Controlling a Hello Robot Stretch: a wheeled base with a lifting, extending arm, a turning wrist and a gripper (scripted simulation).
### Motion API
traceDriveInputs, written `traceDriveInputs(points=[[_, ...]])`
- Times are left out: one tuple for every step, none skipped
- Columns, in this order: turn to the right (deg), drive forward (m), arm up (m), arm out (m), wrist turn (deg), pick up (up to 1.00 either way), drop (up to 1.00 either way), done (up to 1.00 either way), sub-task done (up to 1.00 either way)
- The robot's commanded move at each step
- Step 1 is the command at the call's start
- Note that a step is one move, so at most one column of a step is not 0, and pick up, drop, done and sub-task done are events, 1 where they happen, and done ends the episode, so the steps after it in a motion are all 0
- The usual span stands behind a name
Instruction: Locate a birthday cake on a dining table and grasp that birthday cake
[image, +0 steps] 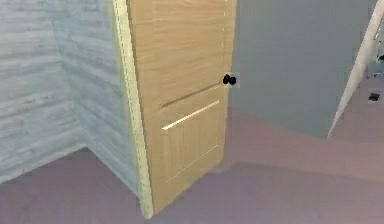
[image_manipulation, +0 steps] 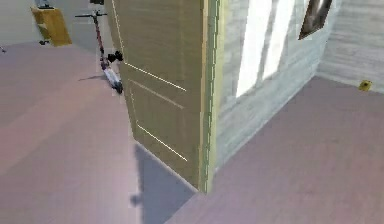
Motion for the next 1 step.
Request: traceDriveInputs(points=[[27.0, 0.0, 0.0, 0.0, 0.0, 0.0, 0.0, 0.0, 0.0]])
